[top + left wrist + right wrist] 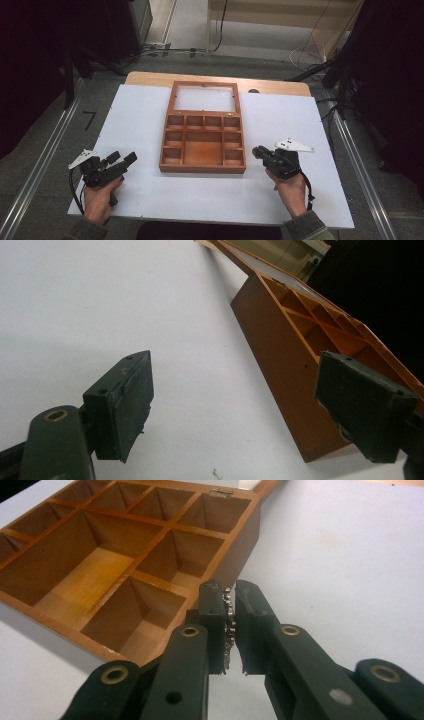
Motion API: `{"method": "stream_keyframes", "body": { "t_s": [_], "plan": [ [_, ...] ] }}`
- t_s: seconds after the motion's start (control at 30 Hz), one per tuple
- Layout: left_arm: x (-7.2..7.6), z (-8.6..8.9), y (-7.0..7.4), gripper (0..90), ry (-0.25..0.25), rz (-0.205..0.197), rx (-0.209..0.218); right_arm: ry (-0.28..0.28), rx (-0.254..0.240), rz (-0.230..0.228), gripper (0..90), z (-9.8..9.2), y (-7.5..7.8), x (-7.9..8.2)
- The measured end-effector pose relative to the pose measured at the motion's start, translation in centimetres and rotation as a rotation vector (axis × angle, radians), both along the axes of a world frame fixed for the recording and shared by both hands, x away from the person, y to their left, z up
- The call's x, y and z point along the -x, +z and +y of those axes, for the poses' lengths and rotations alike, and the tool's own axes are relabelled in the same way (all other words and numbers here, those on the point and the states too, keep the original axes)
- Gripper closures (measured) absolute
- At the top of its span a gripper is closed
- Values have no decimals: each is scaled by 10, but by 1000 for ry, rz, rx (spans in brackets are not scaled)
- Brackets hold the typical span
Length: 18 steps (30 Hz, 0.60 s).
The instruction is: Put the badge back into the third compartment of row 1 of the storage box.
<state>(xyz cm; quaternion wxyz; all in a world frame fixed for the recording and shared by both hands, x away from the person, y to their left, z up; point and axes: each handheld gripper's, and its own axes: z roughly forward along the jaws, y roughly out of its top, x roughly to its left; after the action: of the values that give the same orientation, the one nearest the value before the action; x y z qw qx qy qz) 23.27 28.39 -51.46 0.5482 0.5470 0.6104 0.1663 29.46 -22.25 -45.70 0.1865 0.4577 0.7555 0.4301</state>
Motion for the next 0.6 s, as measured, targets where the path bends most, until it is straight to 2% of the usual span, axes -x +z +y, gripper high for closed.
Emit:
{"method": "stream_keyframes", "body": {
  "t_s": [0.6],
  "plan": [
    [0, 1, 0, 163, 5, 0, 3, 39, -12, -10, 803, 24, 7, -10]
  ]
}}
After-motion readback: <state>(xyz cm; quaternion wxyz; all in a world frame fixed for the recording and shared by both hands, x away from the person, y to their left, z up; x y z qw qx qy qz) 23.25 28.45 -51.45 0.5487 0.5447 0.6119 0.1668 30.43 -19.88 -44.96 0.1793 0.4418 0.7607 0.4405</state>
